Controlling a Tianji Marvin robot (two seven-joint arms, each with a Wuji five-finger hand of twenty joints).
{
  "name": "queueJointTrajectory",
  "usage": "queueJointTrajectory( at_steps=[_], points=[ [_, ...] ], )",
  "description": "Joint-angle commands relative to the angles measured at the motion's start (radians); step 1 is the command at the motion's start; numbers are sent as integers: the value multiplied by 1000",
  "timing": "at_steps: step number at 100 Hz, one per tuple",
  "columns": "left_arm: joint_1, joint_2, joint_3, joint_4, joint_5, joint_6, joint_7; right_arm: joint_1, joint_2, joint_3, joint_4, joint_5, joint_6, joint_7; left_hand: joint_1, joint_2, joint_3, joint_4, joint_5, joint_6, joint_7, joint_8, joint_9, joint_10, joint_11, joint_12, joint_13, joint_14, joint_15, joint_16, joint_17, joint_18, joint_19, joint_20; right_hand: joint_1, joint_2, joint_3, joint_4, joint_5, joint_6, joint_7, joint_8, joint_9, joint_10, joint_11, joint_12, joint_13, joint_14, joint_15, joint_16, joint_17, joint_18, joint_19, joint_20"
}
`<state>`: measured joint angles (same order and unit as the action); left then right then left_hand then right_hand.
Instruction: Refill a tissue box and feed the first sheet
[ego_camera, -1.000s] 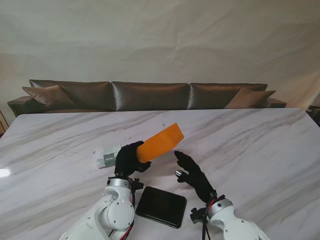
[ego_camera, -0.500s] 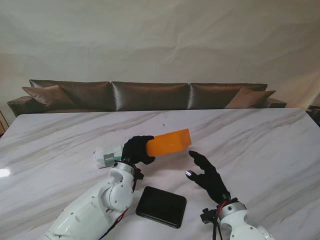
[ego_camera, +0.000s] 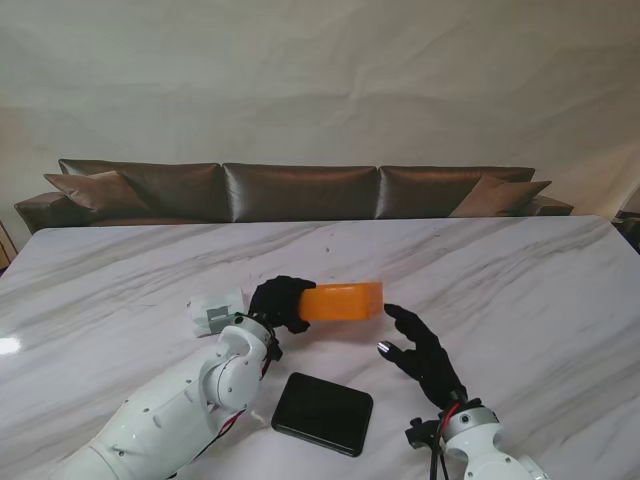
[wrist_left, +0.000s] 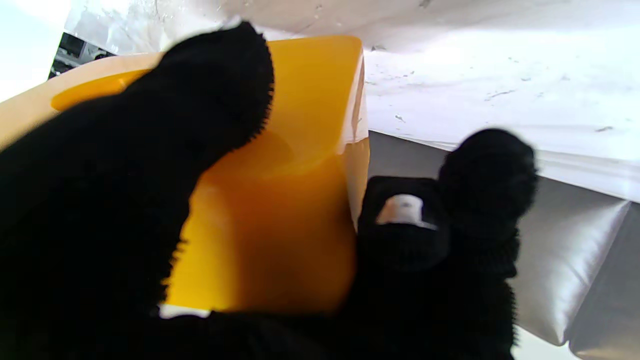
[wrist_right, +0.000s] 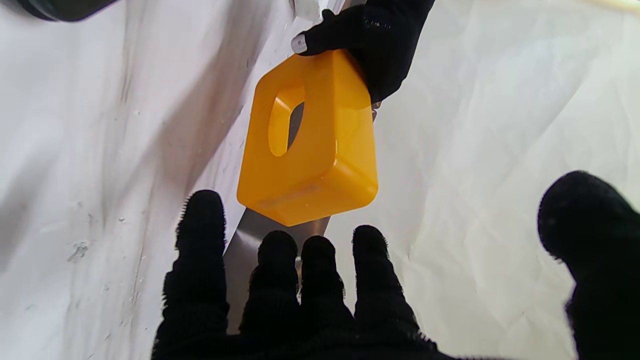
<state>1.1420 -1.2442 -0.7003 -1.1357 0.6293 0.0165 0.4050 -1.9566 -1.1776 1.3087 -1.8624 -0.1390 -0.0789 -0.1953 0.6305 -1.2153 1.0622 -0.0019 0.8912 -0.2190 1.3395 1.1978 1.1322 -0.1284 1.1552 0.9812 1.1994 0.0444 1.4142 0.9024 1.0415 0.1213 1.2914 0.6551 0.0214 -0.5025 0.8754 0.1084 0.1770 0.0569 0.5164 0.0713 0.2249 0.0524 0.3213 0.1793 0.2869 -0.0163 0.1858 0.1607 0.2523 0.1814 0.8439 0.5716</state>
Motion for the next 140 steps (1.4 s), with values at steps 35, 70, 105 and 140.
queueJointTrajectory(
  at_steps=[35, 70, 105, 140],
  points=[
    [-57, 25, 75, 39, 64, 23, -79, 4, -6, -7, 18, 12, 3, 8, -32, 292, 131, 207, -6, -55, -28, 27, 63, -68, -15, 1, 71, -56, 43, -9, 51, -202, 695, -5, 3, -10, -26, 2, 8, -51, 1, 12, 21, -5, 15, 25, 13, -7, 10, 15, 10, 15, 28, -20],
    [-74, 17, 114, 81, 68, 29, -68, 7, -6, -9, 24, 20, 8, 10, -213, 434, -156, -45, 1, -56, -87, -41, 30, -24, -58, -74, 68, -4, -49, -46, 47, -191, 658, -19, 7, -11, -25, 3, 14, -52, 2, 15, 24, -8, 16, 26, 13, -7, 11, 16, 9, 14, 32, -24],
    [-84, 7, 143, 117, 84, 25, -24, 4, -6, -10, 20, 22, 10, 10, -271, 414, -231, -108, -12, -52, -236, -248, -9, 12, -230, -236, 66, 73, -396, -168, 47, -274, 623, -45, 10, -13, -25, 3, 19, -53, 3, 19, 31, -11, 15, 25, 16, -10, 12, 16, 10, 14, 35, -28],
    [-64, 8, 133, 101, 79, 25, -22, 7, -8, -15, 17, 24, 22, 4, -308, 442, -273, -105, -46, -76, -329, -334, -62, 6, -331, -317, 8, 70, -520, -236, 21, -124, 470, -179, 13, -14, -24, 2, 34, -58, 9, 25, 45, -12, 18, 27, 23, -7, 14, 17, 13, 15, 39, -31]
  ],
)
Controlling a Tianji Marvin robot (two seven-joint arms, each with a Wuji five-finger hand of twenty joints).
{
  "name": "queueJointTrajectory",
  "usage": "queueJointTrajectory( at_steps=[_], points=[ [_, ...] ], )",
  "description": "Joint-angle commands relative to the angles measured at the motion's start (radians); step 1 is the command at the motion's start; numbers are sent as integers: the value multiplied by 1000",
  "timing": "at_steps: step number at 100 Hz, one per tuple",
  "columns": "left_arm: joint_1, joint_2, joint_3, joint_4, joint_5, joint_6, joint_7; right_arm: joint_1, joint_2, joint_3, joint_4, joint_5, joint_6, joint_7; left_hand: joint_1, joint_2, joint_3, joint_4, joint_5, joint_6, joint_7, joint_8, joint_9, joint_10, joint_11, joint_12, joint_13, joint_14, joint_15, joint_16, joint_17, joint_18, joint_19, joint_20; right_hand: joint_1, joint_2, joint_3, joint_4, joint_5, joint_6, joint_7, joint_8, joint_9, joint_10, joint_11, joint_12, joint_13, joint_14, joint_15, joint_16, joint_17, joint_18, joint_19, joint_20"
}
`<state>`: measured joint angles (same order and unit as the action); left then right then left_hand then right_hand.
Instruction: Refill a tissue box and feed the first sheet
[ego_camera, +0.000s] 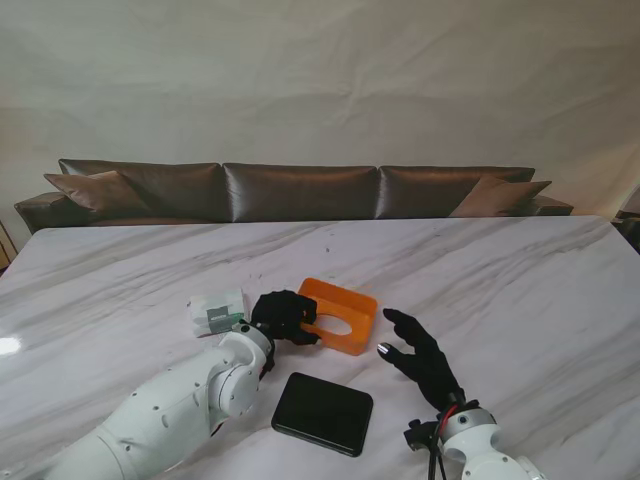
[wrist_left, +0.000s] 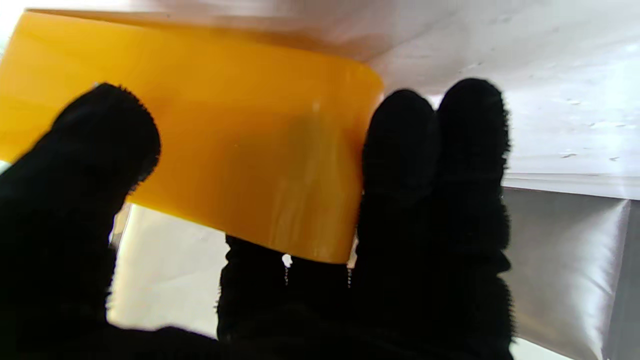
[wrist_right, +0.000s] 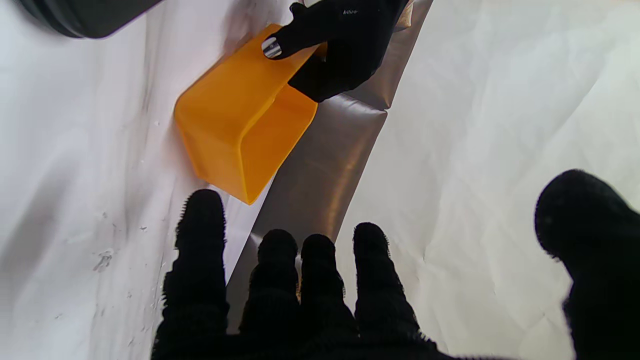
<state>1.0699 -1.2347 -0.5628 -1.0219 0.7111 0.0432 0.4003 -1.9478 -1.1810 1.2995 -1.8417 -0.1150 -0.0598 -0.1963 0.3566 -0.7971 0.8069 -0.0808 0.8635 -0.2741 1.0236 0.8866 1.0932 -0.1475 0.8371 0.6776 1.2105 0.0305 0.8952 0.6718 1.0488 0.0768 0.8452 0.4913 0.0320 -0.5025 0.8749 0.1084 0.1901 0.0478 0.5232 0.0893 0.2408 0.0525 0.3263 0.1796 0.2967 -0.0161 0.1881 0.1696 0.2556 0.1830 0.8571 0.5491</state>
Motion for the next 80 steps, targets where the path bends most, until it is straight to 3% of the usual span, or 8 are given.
queueJointTrajectory(
  at_steps=[1, 56, 80],
  points=[
    [9, -1, -5, -13, -3, -2, -17, -1, -5, -6, -3, 0, 2, 4, -33, 25, -18, -26, -19, -21, -13, -23, -23, 25, -13, -14, -3, 84, -1, -5, 14, -79, 916, -16, 2, -15, -23, 2, 21, -49, 2, 7, 30, -12, 13, 27, 14, -7, 12, 8, 10, 14, 26, -8],
    [85, 26, -82, -140, -16, 11, -85, 8, -5, -15, -3, 4, 15, 7, -18, 58, -60, -32, -4, -19, -24, -69, -13, 39, -13, -37, 51, 50, 88, 0, 21, -122, 979, -16, -1, -17, -15, 1, 29, -56, 1, 12, 36, -16, 5, 24, 13, -6, 11, 8, 7, 19, 28, -12],
    [196, 53, -230, -302, 7, 62, -98, 3, -4, -13, -13, -9, 16, 5, 4, 147, -146, 15, -99, 14, -81, -83, -135, 42, -60, -47, -77, 69, 37, 35, 7, -110, 890, -65, -3, -18, -13, 0, 31, -55, -1, 13, 40, -16, 4, 24, 15, -4, 11, 8, 8, 19, 29, -13]
  ],
)
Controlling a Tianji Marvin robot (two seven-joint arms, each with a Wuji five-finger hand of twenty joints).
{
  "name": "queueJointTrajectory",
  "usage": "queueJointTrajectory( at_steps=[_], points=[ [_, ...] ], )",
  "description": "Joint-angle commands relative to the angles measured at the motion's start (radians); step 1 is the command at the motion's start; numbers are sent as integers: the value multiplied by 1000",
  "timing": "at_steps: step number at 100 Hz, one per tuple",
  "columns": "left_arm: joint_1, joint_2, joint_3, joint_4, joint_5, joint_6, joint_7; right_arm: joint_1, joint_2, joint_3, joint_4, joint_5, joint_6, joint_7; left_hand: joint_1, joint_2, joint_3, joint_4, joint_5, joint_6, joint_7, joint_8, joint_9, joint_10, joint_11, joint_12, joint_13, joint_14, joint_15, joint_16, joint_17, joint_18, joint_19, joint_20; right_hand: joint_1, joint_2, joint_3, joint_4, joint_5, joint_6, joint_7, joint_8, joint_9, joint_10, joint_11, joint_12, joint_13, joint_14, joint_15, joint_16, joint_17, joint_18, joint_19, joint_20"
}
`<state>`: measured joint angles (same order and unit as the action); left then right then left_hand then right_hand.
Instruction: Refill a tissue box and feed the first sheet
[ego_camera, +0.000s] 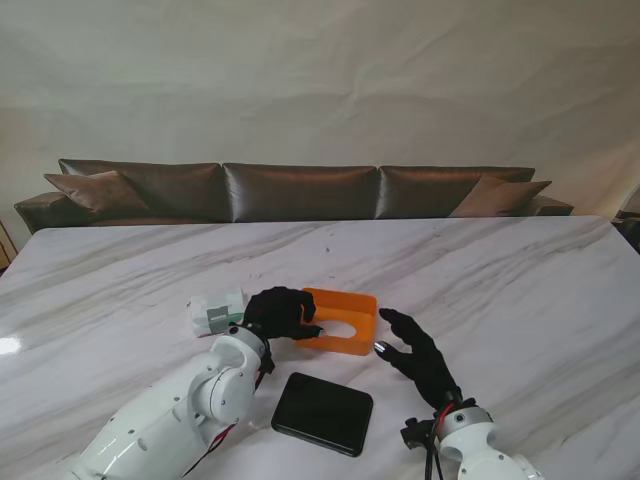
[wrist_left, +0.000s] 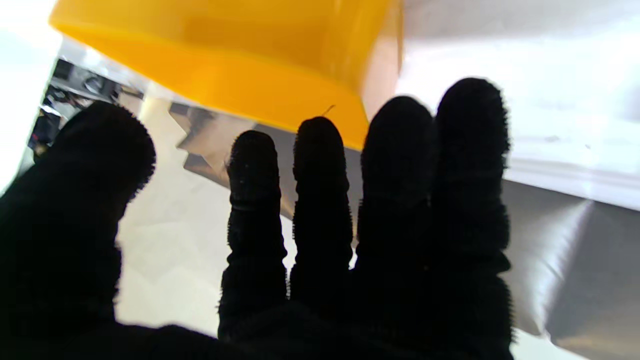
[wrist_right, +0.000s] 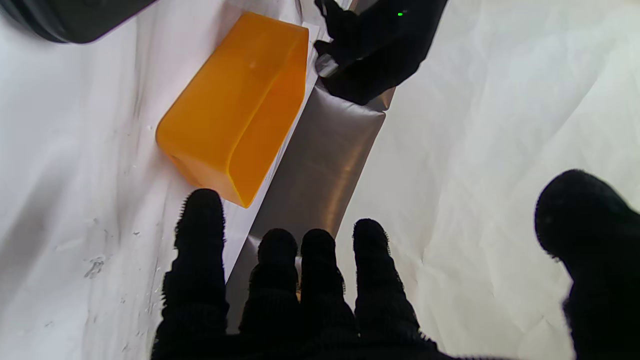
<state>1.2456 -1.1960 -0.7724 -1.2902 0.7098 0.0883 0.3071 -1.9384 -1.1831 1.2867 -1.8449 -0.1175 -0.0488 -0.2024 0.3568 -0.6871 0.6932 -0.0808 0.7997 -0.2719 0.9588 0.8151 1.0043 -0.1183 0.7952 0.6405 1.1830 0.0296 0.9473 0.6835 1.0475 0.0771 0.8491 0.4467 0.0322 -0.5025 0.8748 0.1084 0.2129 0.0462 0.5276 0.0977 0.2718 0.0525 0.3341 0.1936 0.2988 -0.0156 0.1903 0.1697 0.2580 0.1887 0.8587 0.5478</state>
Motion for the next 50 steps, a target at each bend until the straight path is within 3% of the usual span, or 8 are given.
queueJointTrajectory(
  at_steps=[1, 10, 15, 22, 25, 31, 36, 50],
  points=[
    [26, 15, -27, -40, 10, 20, -4, -6, -2, 0, -10, -7, 5, 11, 6, 40, -39, 18, -42, 14, -20, -12, -54, 12, -21, -10, -63, 71, -26, 25, -2, -108, 878, -23, -4, -18, -13, 0, 9, -53, -5, 4, 9, -16, -4, 10, 14, -4, 9, 8, 5, 14, 27, -12],
    [75, 23, -91, -97, 35, 53, 10, -6, -3, 0, -12, -8, 8, 9, 21, 63, -64, 31, -97, 26, -60, -23, -123, 15, -46, -14, -189, 80, -137, 31, -139, -35, 791, -1, -4, -19, -13, 0, 10, -53, -7, 4, 12, -17, -5, 10, 14, -4, 9, 8, 6, 13, 27, -12],
    [98, 29, -122, -119, 60, 71, 17, -6, -3, 0, -13, -9, 9, 8, 23, 68, -72, 34, -145, 36, -101, -50, -176, 12, -68, -19, -273, 82, -218, 32, -259, 25, 699, 57, -5, -18, -13, 0, 12, -55, -7, 5, 12, -17, -6, 10, 15, -2, 9, 8, 6, 14, 27, -12],
    [124, 39, -159, -140, 98, 91, 18, -3, -3, -2, -12, -9, 12, 8, 29, 78, -80, 40, -217, 59, -163, -117, -274, 10, -109, -41, -431, 92, -339, 0, -549, 127, 483, 164, -4, -19, -13, 0, 12, -56, -8, 5, 13, -16, -6, 9, 15, -2, 9, 8, 5, 14, 27, -13],
    [135, 45, -174, -149, 117, 104, 11, -2, -3, -3, -12, -9, 13, 8, 28, 82, -81, 41, -241, 70, -194, -143, -312, 11, -135, -57, -493, 96, -387, -23, -671, 146, 404, 176, -5, -19, -13, 0, 11, -56, -9, 5, 13, -16, -7, 9, 15, -2, 9, 8, 5, 13, 27, -13],
    [154, 58, -198, -164, 163, 130, -13, 1, -3, -6, -12, -8, 16, 10, 24, 100, -97, 43, -296, 103, -292, -232, -411, 18, -220, -127, -631, 97, -495, -93, -888, 177, 248, 162, -5, -19, -13, 0, 13, -57, -9, 5, 14, -17, -8, 9, 15, -2, 9, 8, 5, 13, 27, -13],
    [166, 68, -212, -168, 203, 151, -24, 3, -3, -8, -11, -8, 19, 11, 17, 108, -106, 44, -321, 124, -368, -317, -483, 21, -293, -204, -726, 112, -564, -149, -990, 197, 140, 125, -4, -19, -13, -1, 13, -57, -10, 5, 14, -17, -8, 9, 15, -1, 9, 8, 6, 13, 27, -13],
    [185, 84, -244, -161, 255, 184, -52, 13, -3, -18, -9, -8, 30, 13, -1, 114, -118, 35, -366, 195, -534, -512, -649, 63, -422, -340, -944, 158, -693, -298, -1130, 252, -122, -36, -4, -20, -13, -1, 14, -59, -11, 6, 16, -15, -9, 9, 15, 1, 10, 9, 5, 12, 26, -14]
  ],
)
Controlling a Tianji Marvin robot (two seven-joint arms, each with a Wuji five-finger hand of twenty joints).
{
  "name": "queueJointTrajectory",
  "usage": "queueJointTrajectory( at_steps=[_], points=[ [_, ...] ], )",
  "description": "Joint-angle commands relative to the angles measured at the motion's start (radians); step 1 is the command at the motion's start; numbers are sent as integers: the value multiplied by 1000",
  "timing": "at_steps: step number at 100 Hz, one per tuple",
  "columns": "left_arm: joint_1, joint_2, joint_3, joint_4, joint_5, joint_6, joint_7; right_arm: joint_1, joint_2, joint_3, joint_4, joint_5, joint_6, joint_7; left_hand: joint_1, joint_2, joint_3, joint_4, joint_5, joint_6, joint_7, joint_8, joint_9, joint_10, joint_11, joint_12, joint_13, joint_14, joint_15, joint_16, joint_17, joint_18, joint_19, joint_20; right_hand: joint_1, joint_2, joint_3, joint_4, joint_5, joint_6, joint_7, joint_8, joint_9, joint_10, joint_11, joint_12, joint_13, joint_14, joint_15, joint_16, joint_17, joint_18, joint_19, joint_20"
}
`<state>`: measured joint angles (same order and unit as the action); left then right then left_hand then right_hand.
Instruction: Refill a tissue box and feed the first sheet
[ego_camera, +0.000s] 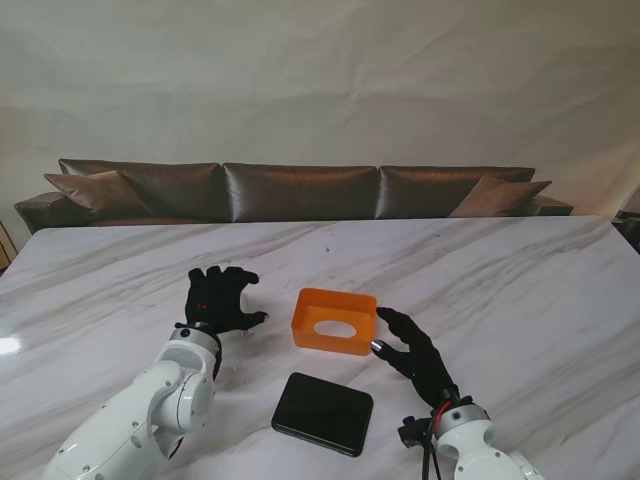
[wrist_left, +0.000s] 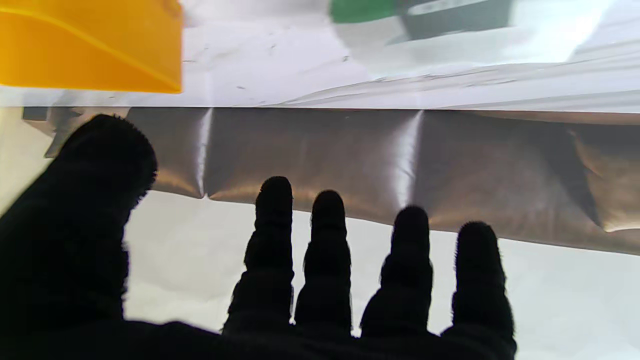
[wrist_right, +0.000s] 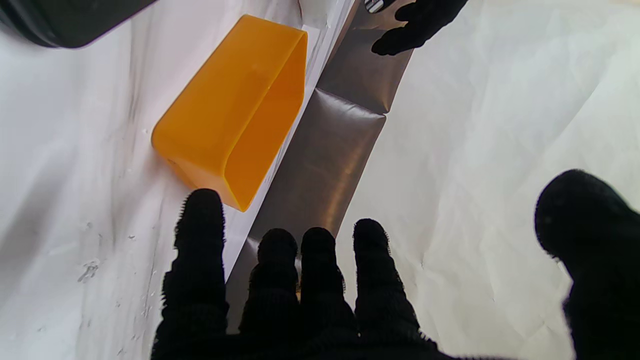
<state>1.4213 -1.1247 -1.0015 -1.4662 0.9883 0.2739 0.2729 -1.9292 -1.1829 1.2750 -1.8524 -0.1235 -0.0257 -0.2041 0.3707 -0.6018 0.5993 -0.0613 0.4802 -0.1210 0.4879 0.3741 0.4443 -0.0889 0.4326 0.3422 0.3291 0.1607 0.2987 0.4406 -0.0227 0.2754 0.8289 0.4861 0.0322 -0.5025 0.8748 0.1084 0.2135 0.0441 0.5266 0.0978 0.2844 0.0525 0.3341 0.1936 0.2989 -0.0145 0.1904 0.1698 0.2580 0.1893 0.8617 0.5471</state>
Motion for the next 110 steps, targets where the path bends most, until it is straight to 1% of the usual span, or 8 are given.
queueJointTrajectory(
  at_steps=[1, 11, 24, 37, 86, 96, 100, 110],
  points=[
    [10, 13, -17, 16, -24, 0, -22, 4, -3, -7, -2, -3, 8, 14, -16, 29, -27, 14, -53, 48, -77, -81, -102, 37, -69, -47, -108, 30, -51, -64, -62, 58, -135, -97, -4, -20, -13, -1, 13, -57, -10, 6, 4, -15, -9, 9, 15, 1, 10, 9, 5, 11, 23, -13],
    [18, 17, -36, 21, -39, 8, -62, 11, -3, -16, -1, -5, 17, 14, -26, 34, -59, -2, -94, 79, -172, -142, -188, 56, -112, -74, -224, 50, -72, -122, -64, 78, -332, -222, -4, -19, -13, -1, 14, -59, -10, 6, 5, -17, -10, 8, 14, 1, 10, 9, 6, 11, 24, -13],
    [22, 22, -54, 33, -49, 11, -96, 19, -4, -28, -2, -7, 32, 13, -47, 38, -82, -21, -138, 116, -264, -193, -242, 73, -197, -124, -264, 65, -146, -202, -65, 88, -408, -243, -3, -22, -13, -1, 14, -59, -10, 7, 4, -16, -10, 9, 14, 2, 11, 9, 5, 10, 23, -14],
    [22, 24, -70, 44, -69, 10, -124, 28, -5, -38, 6, -6, 40, 10, -54, 31, -87, -33, -171, 129, -308, -218, -268, 85, -302, -187, -277, 76, -185, -214, -62, 97, -420, -225, -1, -22, -13, -2, 14, -60, -10, 8, 4, -16, -10, 9, 14, 2, 12, 10, 6, 10, 24, -13],
    [-57, 33, -46, 169, -121, -72, -174, 41, -6, -47, 17, -7, 53, 10, -54, -9, -17, -42, -285, 119, -385, -264, -312, 75, -411, -259, -266, 77, -165, -185, -55, 91, -291, -167, 2, -23, -12, -3, 17, -63, -9, 11, 4, -18, -8, 10, 13, 2, 13, 11, 6, 9, 25, -14],
    [-90, 32, -17, 213, -138, -84, -177, 34, -6, -43, 12, -12, 55, 8, -47, -20, 7, -39, -298, 121, -405, -277, -318, 83, -427, -269, -263, 85, -135, -171, -46, 88, -231, -141, 3, -23, -12, -3, 18, -63, -9, 11, 5, -17, -8, 11, 14, 3, 13, 11, 6, 8, 26, -14],
    [-101, 31, -6, 228, -145, -85, -181, 31, -6, -41, 10, -14, 56, 7, -43, -26, 15, -38, -299, 121, -407, -280, -322, 110, -432, -272, -260, 89, -130, -169, -35, 86, -209, -132, 4, -23, -12, -3, 18, -64, -8, 12, 5, -16, -7, 11, 14, 2, 13, 11, 6, 8, 26, -14],
    [-125, 30, 22, 264, -154, -86, -176, 22, -6, -36, 2, -19, 62, 6, -17, -38, 49, -24, -318, 137, -427, -292, -326, 112, -436, -279, -247, 98, -61, -138, 0, 76, -86, -68, 6, -22, -11, -4, 19, -63, -8, 12, 6, -17, -7, 11, 14, 3, 13, 11, 6, 8, 26, -14]
  ],
)
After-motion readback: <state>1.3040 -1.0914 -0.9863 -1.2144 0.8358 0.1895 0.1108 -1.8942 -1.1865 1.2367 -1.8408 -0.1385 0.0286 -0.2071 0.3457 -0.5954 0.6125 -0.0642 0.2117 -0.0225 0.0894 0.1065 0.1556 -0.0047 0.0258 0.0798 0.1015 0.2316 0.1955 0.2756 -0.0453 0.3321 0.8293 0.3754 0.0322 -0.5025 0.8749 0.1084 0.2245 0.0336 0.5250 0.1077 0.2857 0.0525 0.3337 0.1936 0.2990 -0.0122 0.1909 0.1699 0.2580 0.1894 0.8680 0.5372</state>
